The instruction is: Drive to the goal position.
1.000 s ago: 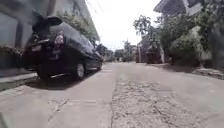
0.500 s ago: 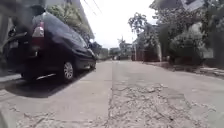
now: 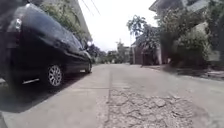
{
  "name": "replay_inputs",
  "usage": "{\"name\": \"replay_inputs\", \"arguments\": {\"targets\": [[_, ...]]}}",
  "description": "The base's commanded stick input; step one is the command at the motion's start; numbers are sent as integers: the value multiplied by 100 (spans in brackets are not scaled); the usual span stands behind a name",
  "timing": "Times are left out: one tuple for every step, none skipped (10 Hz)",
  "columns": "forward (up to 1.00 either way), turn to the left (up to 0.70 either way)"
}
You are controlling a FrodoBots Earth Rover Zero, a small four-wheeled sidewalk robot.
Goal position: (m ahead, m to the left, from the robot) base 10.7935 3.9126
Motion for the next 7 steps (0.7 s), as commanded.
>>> {"name": "replay_inputs", "arguments": {"targets": [[98, 0], [98, 0], [98, 0], [98, 0], [98, 0], [98, 0], [98, 0]]}}
